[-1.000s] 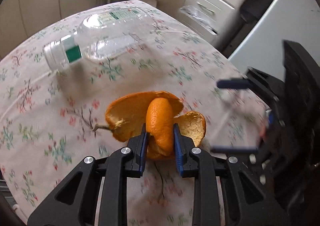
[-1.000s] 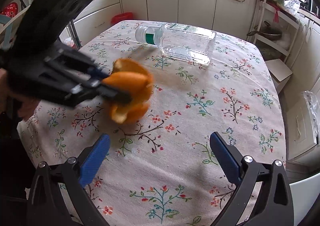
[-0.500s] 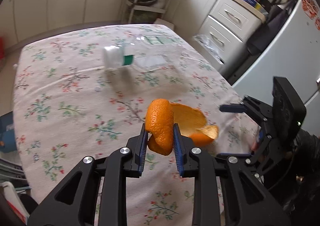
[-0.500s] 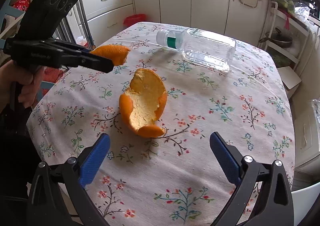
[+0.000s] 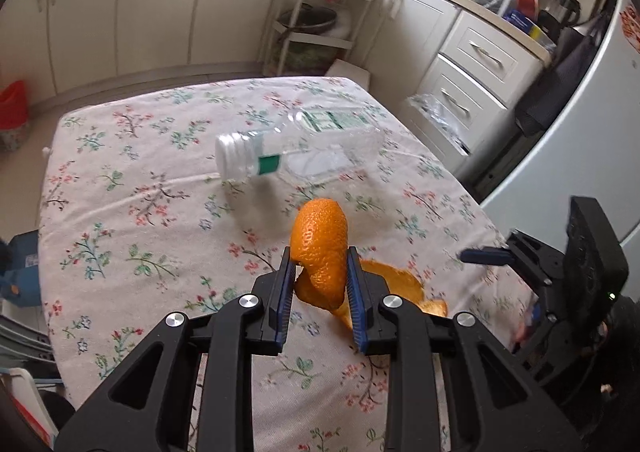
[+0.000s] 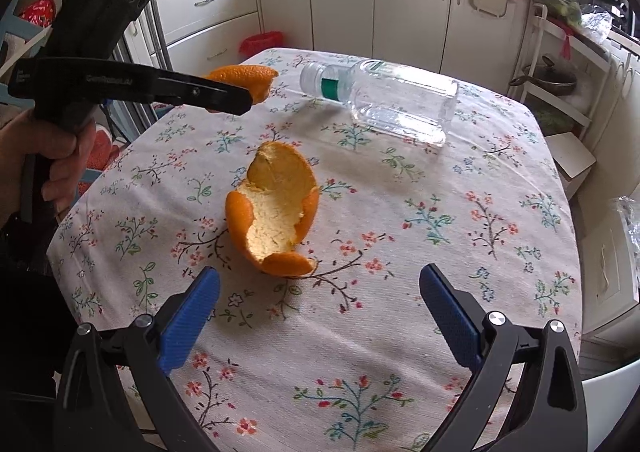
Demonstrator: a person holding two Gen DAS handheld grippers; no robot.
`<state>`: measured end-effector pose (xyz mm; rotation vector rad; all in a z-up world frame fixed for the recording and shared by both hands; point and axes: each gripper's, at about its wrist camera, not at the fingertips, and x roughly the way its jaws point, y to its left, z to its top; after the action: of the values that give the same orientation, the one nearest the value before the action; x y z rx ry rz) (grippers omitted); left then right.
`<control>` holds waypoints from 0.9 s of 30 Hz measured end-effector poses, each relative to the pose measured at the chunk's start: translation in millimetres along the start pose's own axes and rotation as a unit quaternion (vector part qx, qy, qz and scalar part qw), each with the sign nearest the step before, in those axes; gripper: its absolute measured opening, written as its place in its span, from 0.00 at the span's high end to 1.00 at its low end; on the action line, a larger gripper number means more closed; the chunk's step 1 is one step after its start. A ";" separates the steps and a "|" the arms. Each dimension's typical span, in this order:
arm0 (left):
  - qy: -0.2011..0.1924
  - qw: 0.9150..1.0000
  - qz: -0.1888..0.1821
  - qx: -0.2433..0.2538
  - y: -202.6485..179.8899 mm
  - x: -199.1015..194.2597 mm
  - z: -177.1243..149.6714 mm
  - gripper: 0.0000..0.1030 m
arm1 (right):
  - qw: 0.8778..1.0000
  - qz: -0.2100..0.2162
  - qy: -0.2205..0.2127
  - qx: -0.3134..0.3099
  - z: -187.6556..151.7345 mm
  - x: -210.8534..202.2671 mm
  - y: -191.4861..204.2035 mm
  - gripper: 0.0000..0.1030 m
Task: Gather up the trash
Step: 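Grasp the large hollow orange peel with the right tool and lift it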
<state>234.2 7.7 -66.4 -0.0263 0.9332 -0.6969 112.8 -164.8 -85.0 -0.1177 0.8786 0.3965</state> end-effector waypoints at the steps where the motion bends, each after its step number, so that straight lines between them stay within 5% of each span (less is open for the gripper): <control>1: -0.002 1.000 -0.001 -0.005 0.5 1.0 1.7 0.79 | 1.000 0.000 0.000 0.001 0.0 -0.5 -0.7 0.07; 18: 0.009 1.000 0.025 -0.016 6.6 5.6 -3.2 0.78 | 0.999 0.034 -0.035 -0.007 17.8 2.3 21.5 0.08; 25: 0.004 1.000 0.025 -0.013 10.1 -3.9 -4.2 0.78 | 0.999 0.011 -0.005 -0.042 22.5 28.5 43.8 0.30; 27: 0.004 1.000 0.027 -0.010 10.4 -6.3 -4.2 0.78 | 0.999 0.011 0.006 -0.034 23.0 32.1 40.5 0.43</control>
<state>234.2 20.5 -67.6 -0.0161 0.9456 -0.6391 132.2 -112.2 -92.5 -0.1727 0.8784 0.4456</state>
